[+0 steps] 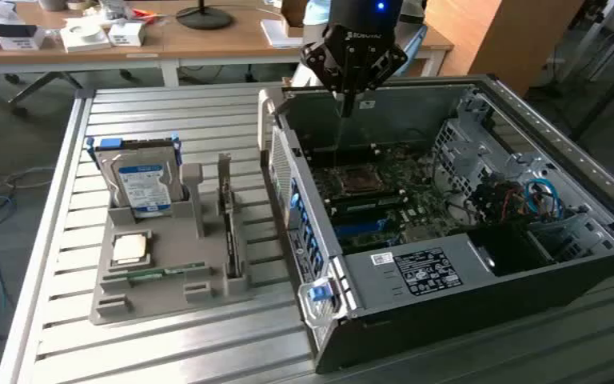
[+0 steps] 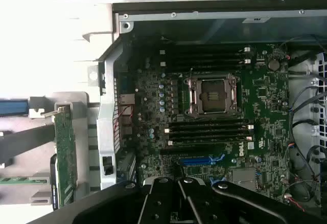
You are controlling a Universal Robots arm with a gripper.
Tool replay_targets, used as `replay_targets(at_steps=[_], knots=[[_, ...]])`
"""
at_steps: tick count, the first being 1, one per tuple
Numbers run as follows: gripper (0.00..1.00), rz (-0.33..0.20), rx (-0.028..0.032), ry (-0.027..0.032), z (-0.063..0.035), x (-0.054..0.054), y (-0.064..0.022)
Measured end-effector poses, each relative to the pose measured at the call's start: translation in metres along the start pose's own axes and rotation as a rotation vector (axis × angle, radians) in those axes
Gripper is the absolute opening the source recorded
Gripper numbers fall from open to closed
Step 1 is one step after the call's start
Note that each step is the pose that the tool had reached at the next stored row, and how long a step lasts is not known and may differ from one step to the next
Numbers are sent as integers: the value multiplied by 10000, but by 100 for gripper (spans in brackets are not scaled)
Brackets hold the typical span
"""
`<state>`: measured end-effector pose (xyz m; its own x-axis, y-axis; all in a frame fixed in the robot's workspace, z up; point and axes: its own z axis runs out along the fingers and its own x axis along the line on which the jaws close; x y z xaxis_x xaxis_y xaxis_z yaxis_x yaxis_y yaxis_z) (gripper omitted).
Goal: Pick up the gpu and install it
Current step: 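Reach for the gpu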
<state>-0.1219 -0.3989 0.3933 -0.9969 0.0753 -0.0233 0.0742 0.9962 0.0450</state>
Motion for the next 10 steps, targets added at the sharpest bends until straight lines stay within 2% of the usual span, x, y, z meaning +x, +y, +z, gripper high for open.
replay_targets(at_steps=[10], knots=[[11,1,-2,-1,1,5,0]])
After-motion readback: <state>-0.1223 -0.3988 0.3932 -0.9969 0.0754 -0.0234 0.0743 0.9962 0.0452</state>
